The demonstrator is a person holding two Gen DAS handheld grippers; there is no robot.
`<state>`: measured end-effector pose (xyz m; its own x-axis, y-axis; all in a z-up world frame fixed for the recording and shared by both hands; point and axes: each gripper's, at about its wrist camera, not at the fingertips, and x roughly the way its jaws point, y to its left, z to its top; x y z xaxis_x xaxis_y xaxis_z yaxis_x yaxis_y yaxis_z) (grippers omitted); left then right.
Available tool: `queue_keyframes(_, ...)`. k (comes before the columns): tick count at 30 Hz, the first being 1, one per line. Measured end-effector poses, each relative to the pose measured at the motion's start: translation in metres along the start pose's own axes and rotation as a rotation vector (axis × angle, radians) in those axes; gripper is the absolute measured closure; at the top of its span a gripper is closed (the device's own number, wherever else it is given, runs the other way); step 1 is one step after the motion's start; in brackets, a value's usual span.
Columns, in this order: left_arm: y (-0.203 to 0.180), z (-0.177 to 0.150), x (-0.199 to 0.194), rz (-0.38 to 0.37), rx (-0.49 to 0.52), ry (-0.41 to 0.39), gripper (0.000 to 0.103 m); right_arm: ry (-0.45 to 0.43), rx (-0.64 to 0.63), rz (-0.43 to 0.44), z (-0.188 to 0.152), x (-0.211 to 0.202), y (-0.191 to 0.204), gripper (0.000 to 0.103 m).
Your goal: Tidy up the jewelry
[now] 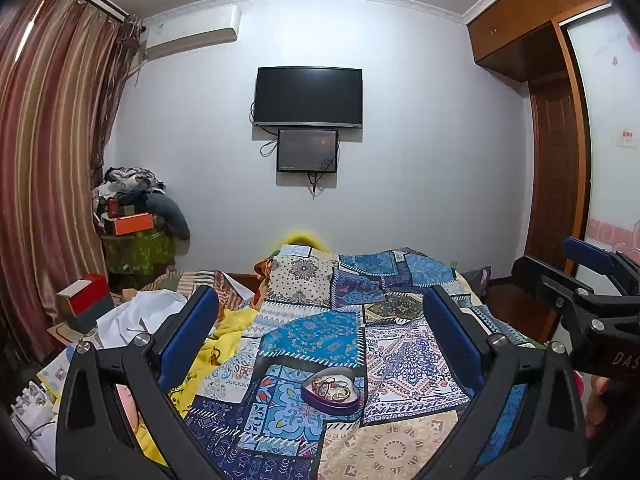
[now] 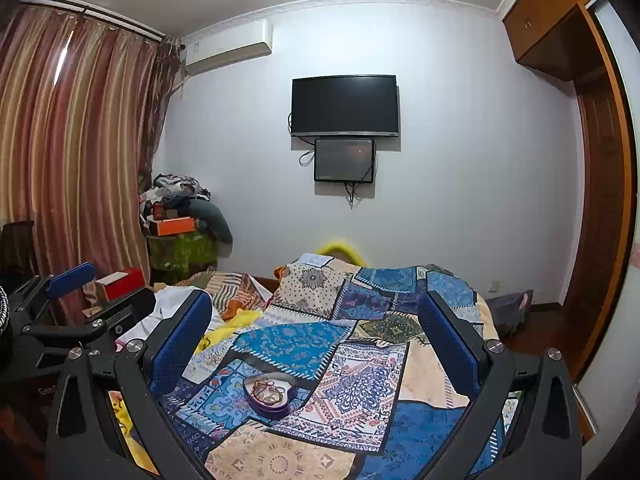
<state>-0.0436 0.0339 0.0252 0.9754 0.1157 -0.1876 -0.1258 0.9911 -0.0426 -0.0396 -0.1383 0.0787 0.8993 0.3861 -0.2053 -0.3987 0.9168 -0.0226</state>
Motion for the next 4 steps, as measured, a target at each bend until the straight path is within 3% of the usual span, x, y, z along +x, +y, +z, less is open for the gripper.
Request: queue_keyframes(4,0.0036,-0.0009,0.0019,0.001,-0.006,0.005,0.001,0.006,-0.001,0.001,-0.0004,0.0018,0.0015,0.001)
